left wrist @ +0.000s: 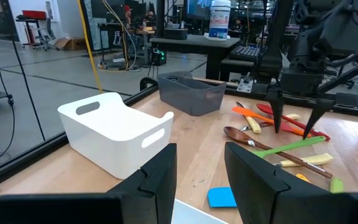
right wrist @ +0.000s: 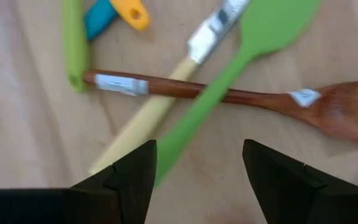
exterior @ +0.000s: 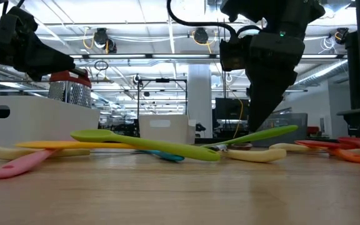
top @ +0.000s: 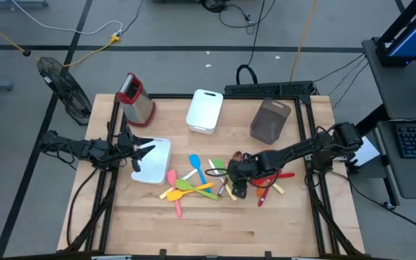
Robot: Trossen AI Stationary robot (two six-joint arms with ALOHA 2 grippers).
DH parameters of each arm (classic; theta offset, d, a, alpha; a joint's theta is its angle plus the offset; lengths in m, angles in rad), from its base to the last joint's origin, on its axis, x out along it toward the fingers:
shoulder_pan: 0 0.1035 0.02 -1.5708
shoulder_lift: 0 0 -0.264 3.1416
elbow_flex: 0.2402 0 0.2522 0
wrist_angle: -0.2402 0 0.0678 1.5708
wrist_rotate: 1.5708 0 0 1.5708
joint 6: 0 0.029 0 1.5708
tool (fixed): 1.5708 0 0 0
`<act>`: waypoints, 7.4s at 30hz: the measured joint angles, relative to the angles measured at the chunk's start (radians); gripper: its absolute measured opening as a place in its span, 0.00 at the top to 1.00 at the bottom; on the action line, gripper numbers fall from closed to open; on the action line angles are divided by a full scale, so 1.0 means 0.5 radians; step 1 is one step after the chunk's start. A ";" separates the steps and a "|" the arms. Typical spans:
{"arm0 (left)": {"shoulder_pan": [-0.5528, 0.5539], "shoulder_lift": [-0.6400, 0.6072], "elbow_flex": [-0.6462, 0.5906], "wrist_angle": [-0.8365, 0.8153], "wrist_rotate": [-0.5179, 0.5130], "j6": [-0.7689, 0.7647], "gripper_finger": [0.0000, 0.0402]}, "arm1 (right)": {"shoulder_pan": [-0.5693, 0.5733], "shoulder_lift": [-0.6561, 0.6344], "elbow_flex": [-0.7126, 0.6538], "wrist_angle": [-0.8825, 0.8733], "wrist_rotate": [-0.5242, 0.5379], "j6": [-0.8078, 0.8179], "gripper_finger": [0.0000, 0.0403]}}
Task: Pick & Place Kitchen Items
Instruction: Put the green spatula into the black bin, then put the yellow spatula into the black bin
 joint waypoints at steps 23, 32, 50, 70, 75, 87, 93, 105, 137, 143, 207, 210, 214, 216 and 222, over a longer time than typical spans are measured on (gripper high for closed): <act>0.000 0.001 0.000 -0.002 -0.001 0.000 0.65 | 0.001 0.018 -0.002 0.058 -0.012 0.086 0.43; 0.000 0.000 0.000 -0.002 -0.001 -0.001 0.65 | 0.005 0.018 -0.002 0.060 -0.010 0.097 0.43; 0.000 0.000 0.000 0.000 -0.001 -0.001 0.65 | 0.023 0.018 -0.123 0.243 -0.009 0.141 0.44; 0.000 0.000 0.000 0.002 -0.001 -0.001 0.65 | 0.031 0.181 -0.122 0.328 -0.001 0.134 0.47; 0.000 0.001 0.000 0.002 -0.001 -0.001 0.65 | 0.027 0.181 -0.123 0.323 0.006 0.134 0.55; 0.000 0.000 0.000 0.004 -0.001 -0.001 0.65 | 0.026 0.182 -0.124 0.332 -0.007 0.139 0.81; 0.000 0.001 -0.001 0.005 -0.001 -0.001 0.65 | 0.021 0.182 -0.124 0.334 -0.007 0.139 0.90; 0.000 0.001 -0.001 0.007 -0.001 -0.002 0.65 | 0.021 0.095 -0.124 0.309 0.098 0.105 0.90; 0.000 0.000 -0.002 0.018 0.001 -0.019 0.65 | -0.788 -1.148 -0.124 -1.053 0.370 0.882 0.89; 0.000 0.000 -0.002 0.018 0.003 -0.012 0.65 | -1.124 -1.139 -0.124 -0.999 0.046 0.949 0.90; 0.000 0.000 0.000 0.003 0.270 -0.163 0.65 | -1.718 -1.031 -0.124 -0.775 -0.316 0.889 0.79; 0.000 0.000 0.000 0.003 0.270 -0.164 0.65 | -1.598 -1.101 -0.123 -0.774 -0.318 0.816 0.82; 0.000 0.001 0.000 0.003 0.269 -0.158 0.65 | -1.391 -1.167 -0.123 -0.774 -0.309 0.750 0.88; 0.000 0.001 0.000 0.004 0.270 -0.155 0.65 | -1.277 -1.191 -0.123 -0.775 -0.266 0.728 0.91; 0.000 0.001 0.000 0.004 0.270 -0.156 0.65 | -0.955 -1.238 -0.123 -0.774 -0.115 0.627 0.99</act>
